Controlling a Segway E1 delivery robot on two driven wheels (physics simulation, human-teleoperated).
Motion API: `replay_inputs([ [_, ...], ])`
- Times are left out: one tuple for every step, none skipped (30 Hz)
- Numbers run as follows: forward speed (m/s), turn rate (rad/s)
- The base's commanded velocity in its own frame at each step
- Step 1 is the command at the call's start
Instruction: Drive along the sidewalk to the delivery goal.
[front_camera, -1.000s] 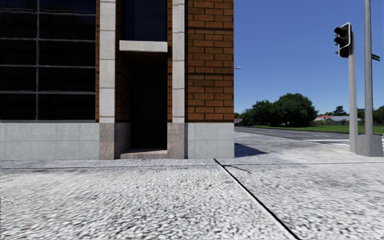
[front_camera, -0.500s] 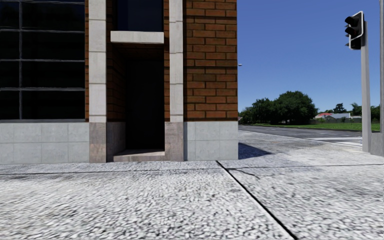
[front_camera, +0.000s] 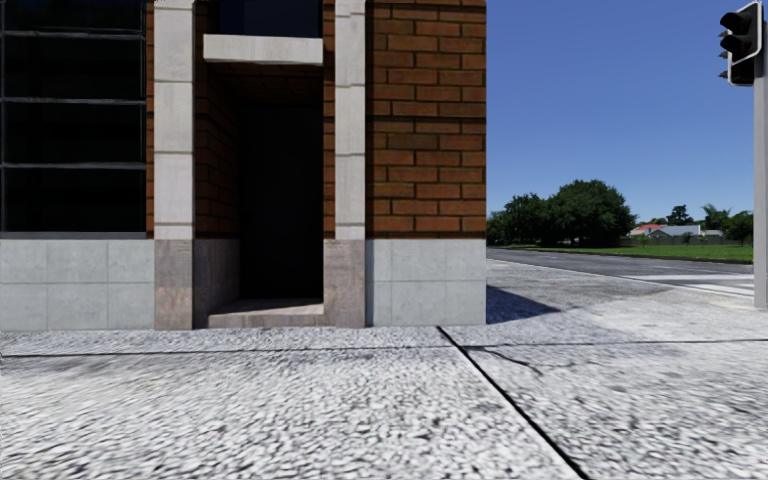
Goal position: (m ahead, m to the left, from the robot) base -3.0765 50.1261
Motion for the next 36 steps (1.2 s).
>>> replay_inputs([
  [0.77,0.0],
  [0.77,0.0],
  [0.77,0.0],
  [0.77,0.0],
  [0.77,0.0],
  [0.77,0.0],
  [0.77,0.0],
  [0.77,0.0],
  [0.77,0.0],
  [0.77,0.0],
  [0.77,0.0],
  [0.77,0.0],
  [0.77,0.0],
  [0.77,0.0],
  [0.77,0.0],
  [0.77,0.0],
  [0.77,0.0],
  [0.77,0.0],
  [0.77,0.0],
  [0.77,0.0],
  [0.77,0.0],
  [0.77,0.0],
  [0.77,0.0],
  [0.77,0.0],
  [0.77,0.0],
  [0.77,0.0],
  [0.77,0.0],
  [0.77,0.0],
  [0.77,0.0],
  [0.77,0.0],
  [0.77,0.0],
  [0.77,0.0],
  [0.77,0.0],
  [0.77,0.0],
  [0.77,0.0],
  [0.77,0.0],
])
